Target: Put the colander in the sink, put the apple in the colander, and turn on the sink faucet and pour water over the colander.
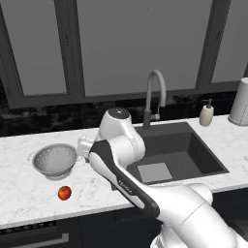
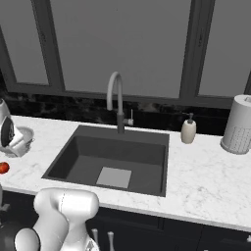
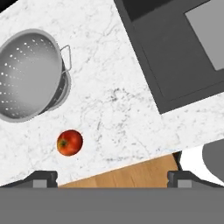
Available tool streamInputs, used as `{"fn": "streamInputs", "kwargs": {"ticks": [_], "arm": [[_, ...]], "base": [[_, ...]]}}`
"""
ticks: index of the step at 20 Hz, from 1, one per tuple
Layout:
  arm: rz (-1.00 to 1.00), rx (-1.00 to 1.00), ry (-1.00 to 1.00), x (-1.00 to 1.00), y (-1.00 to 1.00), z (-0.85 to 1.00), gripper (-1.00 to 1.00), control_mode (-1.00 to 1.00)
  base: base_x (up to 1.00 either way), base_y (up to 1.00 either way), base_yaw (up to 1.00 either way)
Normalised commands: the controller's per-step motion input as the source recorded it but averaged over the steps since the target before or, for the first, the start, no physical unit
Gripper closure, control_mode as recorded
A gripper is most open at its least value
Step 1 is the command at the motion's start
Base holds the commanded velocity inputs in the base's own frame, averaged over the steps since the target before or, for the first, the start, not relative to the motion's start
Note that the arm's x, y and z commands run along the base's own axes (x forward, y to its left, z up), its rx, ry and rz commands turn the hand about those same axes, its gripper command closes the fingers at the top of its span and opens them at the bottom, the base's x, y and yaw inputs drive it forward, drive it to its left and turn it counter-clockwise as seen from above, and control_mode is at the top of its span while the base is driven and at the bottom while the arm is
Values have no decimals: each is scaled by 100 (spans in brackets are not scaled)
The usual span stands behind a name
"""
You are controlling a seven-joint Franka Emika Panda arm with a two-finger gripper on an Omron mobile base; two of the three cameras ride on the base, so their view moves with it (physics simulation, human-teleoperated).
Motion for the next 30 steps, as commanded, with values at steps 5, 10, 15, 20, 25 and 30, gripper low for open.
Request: {"fn": "streamInputs", "kwargs": {"ticks": [5,10,15,20,25,30], "arm": [[-16,1,5,0,40,-9,-100,-100],[-17,0,8,25,27,-6,-100,-100],[-7,-1,9,35,4,-17,-100,-100],[-3,-1,5,33,9,-18,-100,-100],[-1,0,5,35,19,-16,-100,-100],[0,0,5,38,21,-12,-100,-100]], "base": [[0,0,0],[0,0,0],[0,0,0],[0,0,0],[0,0,0],[0,0,0]]}}
